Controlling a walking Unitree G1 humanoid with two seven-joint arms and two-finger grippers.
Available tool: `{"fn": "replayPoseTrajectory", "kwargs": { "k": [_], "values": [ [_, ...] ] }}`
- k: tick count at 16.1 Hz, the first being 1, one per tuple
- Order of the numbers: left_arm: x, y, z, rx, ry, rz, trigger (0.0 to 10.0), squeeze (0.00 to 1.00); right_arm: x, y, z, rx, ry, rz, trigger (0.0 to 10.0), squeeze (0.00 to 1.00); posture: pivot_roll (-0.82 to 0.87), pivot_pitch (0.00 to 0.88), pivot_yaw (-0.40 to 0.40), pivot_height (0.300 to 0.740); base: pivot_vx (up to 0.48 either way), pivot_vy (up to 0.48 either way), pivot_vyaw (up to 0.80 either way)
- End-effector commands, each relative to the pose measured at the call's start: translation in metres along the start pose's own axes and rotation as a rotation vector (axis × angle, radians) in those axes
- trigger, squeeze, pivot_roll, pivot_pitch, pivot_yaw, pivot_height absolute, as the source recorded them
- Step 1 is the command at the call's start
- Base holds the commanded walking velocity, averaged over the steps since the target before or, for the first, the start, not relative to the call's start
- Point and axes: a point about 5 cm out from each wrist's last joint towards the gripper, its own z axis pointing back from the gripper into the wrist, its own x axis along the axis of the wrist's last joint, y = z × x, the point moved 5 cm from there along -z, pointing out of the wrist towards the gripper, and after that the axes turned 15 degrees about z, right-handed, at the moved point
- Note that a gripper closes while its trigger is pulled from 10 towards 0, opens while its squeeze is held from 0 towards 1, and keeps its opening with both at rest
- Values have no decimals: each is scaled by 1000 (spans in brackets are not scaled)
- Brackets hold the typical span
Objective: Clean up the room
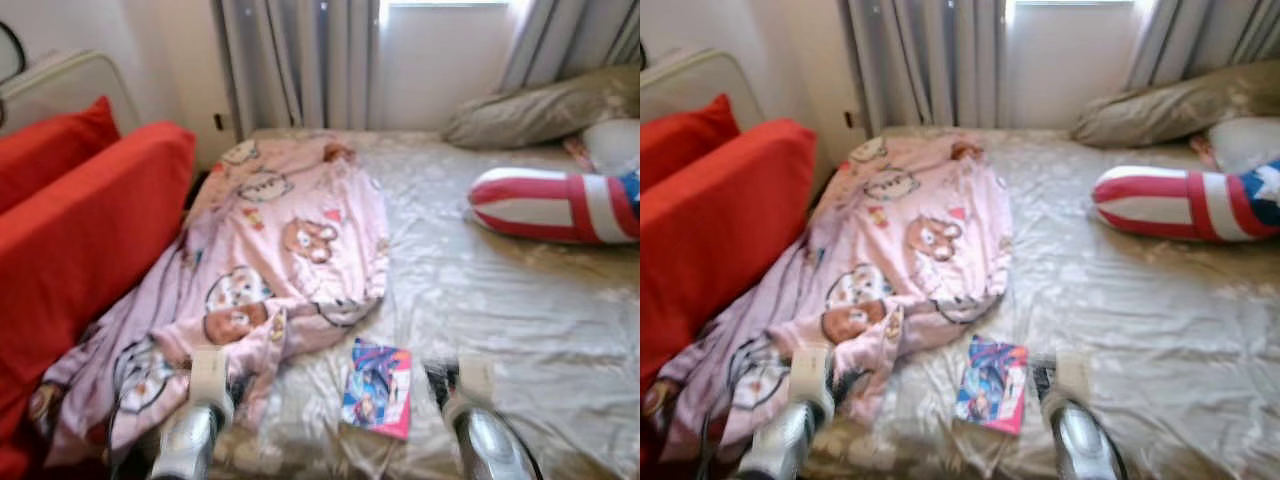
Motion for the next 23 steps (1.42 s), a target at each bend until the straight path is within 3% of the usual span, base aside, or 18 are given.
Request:
{"fn": "replayPoseTrajectory", "kwargs": {
  "k": [1,2,3,6,10,11,19,20,21,22,23],
  "values": [
    [17,-1,-1,-23,-74,-3,10000,0,13,-8,-1,-30,-64,-9,10000,0,-9,0,21,740,0,0,0],
    [32,-8,0,-66,-154,-4,10000,0,36,-11,-2,-41,-172,4,10000,0,-4,0,20,740,0,0,0],
    [37,-9,2,-73,-182,-2,10000,0,40,-11,1,-42,-212,18,10000,0,0,0,19,740,0,0,0],
    [48,-22,9,-123,-259,-12,10000,0,36,-19,17,-123,-277,64,10000,0,-9,0,19,740,0,0,0],
    [50,-32,10,-157,-262,-13,10000,0,29,-7,23,-116,-273,80,10000,0,-14,0,21,740,0,0,0],
    [50,-35,9,-168,-254,-12,10000,0,33,-5,23,-102,-295,46,10000,1000,-12,0,20,740,0,0,0],
    [45,-39,11,-188,-226,-12,10000,0,34,-3,22,-99,-289,46,10000,1000,-10,0,16,740,0,0,0],
    [45,-39,11,-187,-224,-11,10000,0,35,-2,22,-99,-290,43,10000,898,-9,0,15,740,0,0,0],
    [45,-38,11,-187,-223,-11,10000,0,34,-2,22,-98,-288,45,10000,361,-9,0,15,740,0,0,0],
    [44,-37,10,-185,-221,-10,10000,0,34,-1,22,-88,-283,48,10000,0,-8,0,14,740,0,0,0],
    [44,-36,10,-185,-219,-10,10000,0,33,0,22,-83,-280,50,10000,0,-7,0,14,740,0,0,0]
  ]
}}
